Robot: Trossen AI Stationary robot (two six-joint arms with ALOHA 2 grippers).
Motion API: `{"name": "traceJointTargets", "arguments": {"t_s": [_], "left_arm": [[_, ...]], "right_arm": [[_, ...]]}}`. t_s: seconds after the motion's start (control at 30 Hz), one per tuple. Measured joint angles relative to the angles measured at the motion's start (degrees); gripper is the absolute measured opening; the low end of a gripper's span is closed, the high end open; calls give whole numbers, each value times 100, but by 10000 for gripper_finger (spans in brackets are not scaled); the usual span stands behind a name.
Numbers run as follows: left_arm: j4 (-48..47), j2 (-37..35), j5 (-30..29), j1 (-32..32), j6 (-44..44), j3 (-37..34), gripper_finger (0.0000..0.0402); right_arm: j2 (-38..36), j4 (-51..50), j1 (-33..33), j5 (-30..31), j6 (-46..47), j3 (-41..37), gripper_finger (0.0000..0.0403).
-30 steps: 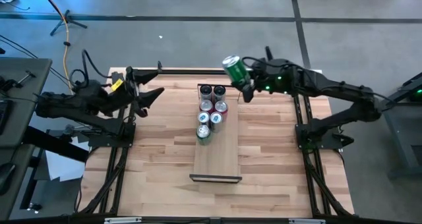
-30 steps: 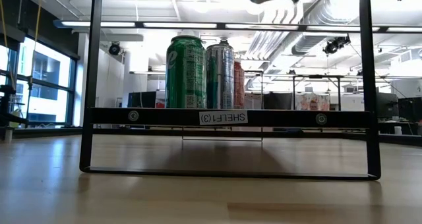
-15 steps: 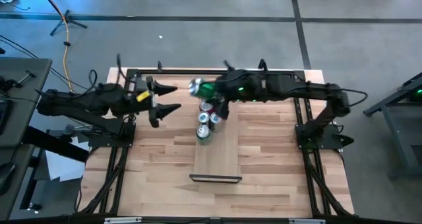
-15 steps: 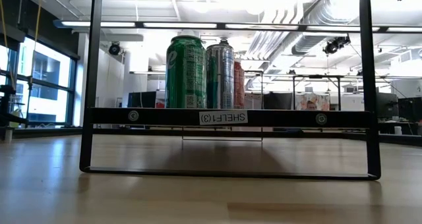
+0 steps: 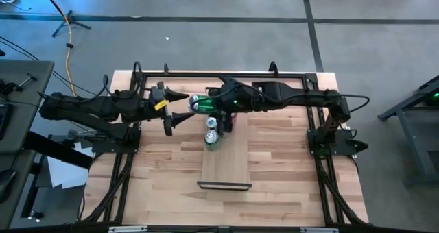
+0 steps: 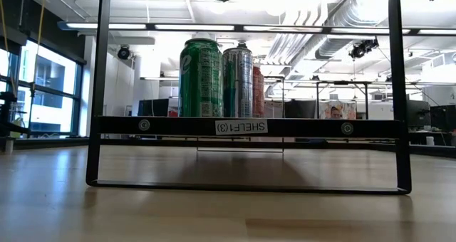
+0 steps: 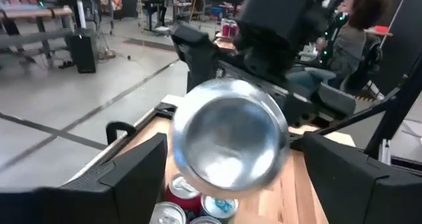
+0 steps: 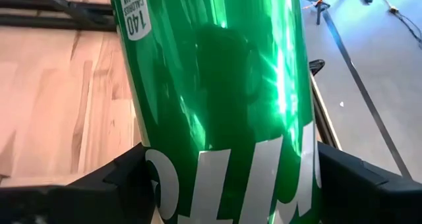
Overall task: Place canned beverage on shelf
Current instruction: Put the green soda can, aligned with the other green soda can on the shelf
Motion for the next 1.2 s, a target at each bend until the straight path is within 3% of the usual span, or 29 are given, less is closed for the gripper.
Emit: {"name": "traceJointTargets", "arguments": {"t_s": [0.23,0.43,1.0,1.2], "left_arm": [[48,-6,-76,-2,456,0,312],[48,26,586,2,301,0,312],[674,524,729,83,277,-10,311],[678,619,724,79,288,-11,285]], "right_arm": [[0,-43,88,1,4,0,295],[0,-23,90,-19,-143,0,295],[-22,43,95,-302,-321,7,295],[-22,-44,95,-305,-379,4,295]]}}
